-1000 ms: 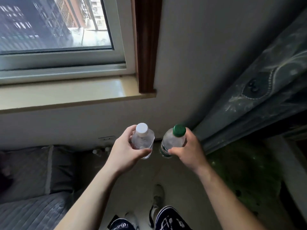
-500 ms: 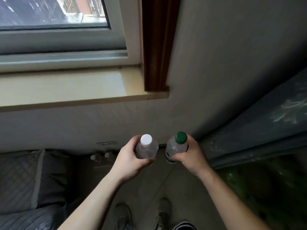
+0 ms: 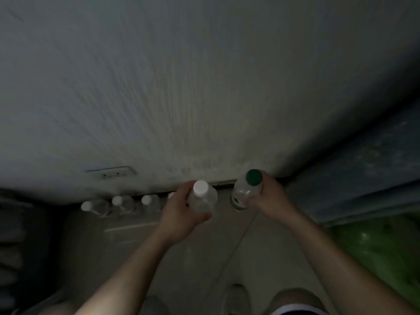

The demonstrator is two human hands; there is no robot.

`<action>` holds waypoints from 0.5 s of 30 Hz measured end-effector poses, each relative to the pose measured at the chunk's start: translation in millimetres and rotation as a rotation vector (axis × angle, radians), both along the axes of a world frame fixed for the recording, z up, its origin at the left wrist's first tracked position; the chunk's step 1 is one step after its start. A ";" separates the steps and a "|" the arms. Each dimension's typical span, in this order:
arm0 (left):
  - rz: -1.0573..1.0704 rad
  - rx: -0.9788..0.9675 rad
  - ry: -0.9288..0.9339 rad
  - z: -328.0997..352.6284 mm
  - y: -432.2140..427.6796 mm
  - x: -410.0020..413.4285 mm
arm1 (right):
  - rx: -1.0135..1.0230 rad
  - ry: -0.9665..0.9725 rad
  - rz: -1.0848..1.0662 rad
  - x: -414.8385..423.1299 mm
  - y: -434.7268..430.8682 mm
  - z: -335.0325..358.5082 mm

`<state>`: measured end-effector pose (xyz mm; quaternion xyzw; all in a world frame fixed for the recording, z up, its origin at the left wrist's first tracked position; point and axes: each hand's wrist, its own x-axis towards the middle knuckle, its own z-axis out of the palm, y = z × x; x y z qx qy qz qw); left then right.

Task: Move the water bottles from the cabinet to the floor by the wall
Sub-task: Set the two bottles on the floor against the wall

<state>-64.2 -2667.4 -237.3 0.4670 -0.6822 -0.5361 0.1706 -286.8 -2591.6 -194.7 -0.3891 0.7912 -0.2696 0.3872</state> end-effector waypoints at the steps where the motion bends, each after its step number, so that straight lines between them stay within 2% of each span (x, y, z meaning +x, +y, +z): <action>1: 0.008 0.006 -0.002 -20.7 -1.4 -1.2 | 0.014 0.006 0.023 -2.9 -1.6 -18.3; 7: -0.009 -0.004 -0.033 -125.8 -10.2 -16.0 | 0.032 -0.001 0.117 -12.9 -20.3 -116.5; 15: 0.023 0.045 -0.050 -216.3 -15.2 -33.3 | 0.026 -0.075 0.046 -24.3 -18.4 -236.9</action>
